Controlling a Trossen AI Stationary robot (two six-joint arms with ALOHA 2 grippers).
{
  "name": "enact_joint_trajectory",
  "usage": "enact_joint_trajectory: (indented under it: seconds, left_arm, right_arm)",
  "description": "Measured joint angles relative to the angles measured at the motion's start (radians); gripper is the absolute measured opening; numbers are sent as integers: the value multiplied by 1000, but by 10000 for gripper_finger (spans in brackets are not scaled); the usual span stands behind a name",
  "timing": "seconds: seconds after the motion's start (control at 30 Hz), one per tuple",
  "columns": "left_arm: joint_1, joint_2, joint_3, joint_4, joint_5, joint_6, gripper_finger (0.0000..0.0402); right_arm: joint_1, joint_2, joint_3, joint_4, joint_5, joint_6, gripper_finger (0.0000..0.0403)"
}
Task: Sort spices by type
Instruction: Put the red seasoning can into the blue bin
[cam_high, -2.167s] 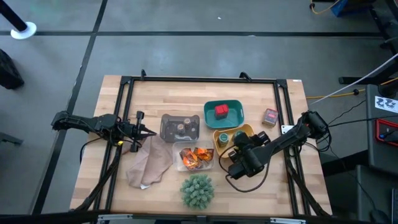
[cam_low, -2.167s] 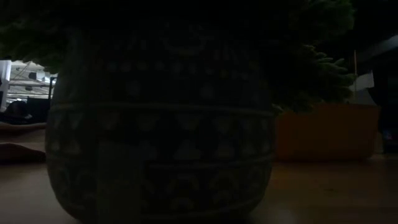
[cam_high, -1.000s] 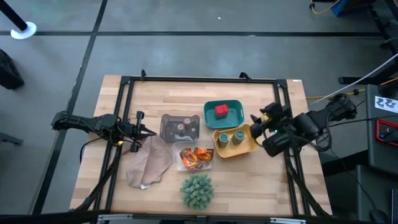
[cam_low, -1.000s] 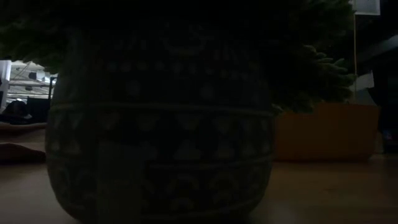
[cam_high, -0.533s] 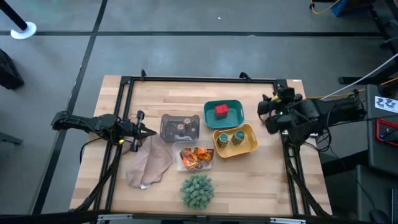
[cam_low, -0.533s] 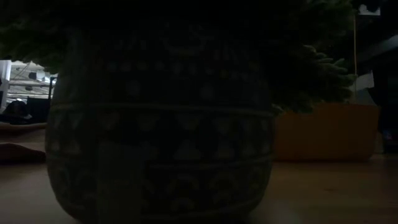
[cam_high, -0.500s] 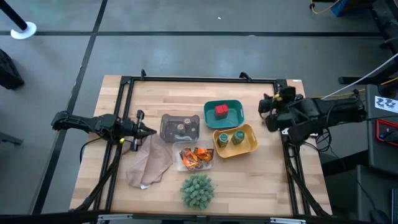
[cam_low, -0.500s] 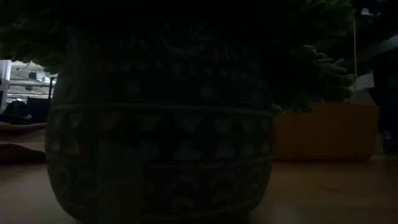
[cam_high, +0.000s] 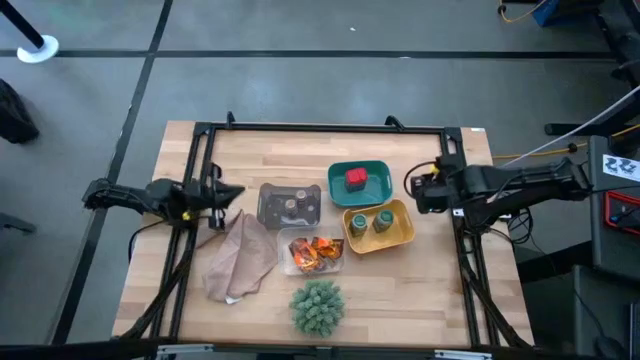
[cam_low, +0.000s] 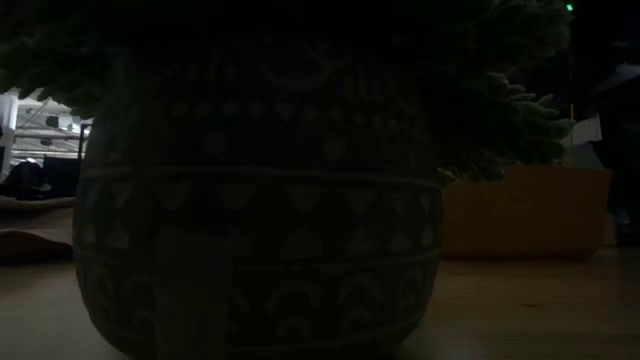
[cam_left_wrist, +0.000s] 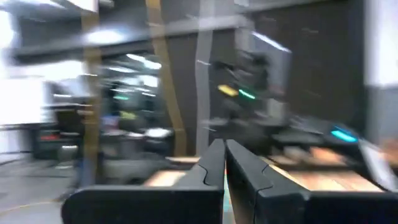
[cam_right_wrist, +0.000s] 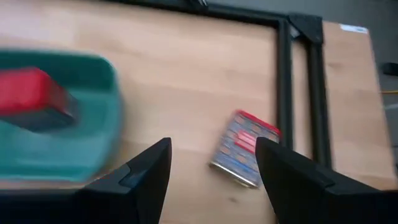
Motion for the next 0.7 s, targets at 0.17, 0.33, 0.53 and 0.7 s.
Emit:
enact_joint_trajectory:
  seconds: [0.17,0.33,0.53,0.7]
  left_arm:
    - [21,0,0,107,-305,72,0]
    - [72,0,0,79,-350,135,0]
    - [118,0,0,18,-356,87,0]
    - [141,0,0,-18,-367,53,0]
  right_arm:
    - [0,-6,-102,-4,-87,1,229]
    - [0,-8,-177,78,-167,-87,181]
    - [0,0,-241,159,-145,-90,79]
    - [0,41,-312,215,-116,-19,7]
